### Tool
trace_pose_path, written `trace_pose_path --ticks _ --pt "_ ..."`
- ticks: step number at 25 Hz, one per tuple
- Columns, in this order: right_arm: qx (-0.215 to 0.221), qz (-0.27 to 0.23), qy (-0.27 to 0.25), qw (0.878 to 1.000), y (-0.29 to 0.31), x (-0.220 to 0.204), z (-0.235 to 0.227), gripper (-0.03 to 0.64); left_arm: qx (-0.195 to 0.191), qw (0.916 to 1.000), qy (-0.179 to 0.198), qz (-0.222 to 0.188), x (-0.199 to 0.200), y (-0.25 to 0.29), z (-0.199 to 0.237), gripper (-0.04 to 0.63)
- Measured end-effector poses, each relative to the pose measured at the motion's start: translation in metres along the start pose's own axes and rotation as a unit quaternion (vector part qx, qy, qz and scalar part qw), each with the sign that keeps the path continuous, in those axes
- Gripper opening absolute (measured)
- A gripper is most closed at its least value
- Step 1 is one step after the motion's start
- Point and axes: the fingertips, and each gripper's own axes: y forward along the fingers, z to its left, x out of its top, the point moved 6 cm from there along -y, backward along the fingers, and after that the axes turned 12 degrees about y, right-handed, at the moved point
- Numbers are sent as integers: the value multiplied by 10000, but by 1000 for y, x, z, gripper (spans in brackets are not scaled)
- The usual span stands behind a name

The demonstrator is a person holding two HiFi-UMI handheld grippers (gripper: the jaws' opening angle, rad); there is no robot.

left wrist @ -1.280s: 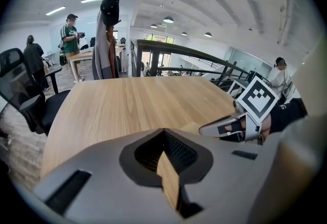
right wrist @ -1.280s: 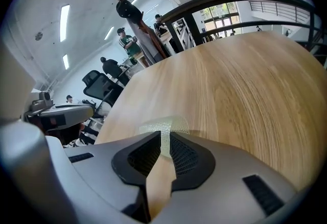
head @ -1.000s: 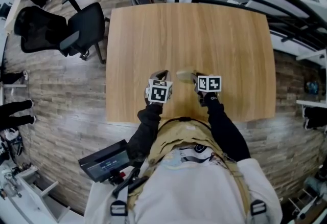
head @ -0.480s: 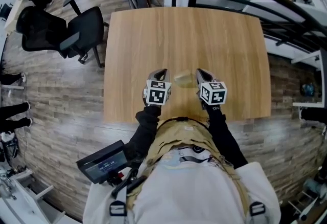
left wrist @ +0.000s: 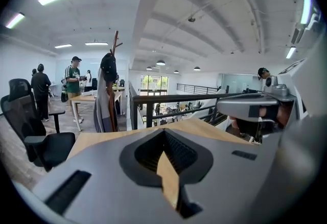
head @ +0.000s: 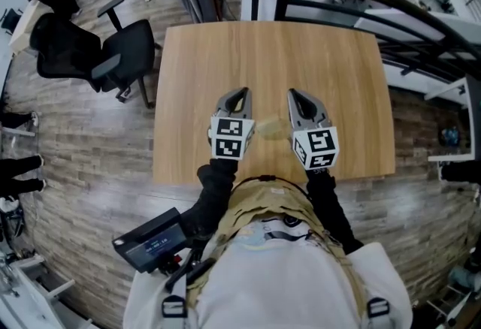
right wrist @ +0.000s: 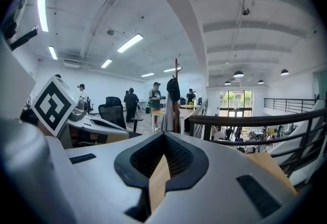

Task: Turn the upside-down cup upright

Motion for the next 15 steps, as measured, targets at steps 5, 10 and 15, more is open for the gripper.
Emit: trace_pose_path --ticks 5,10,15 --pt "-71 -478 -125 9988 -18 38 7 21 23 9983 148 -560 42 -14 -5 1" --pt "-129 -765 -235 9967 -32 57 12 21 29 9954 238 -927 64 -25 -12 0" --pt "-345 -926 -255 9948 -39 66 9 21 24 9935 334 -1088 75 -30 -16 0"
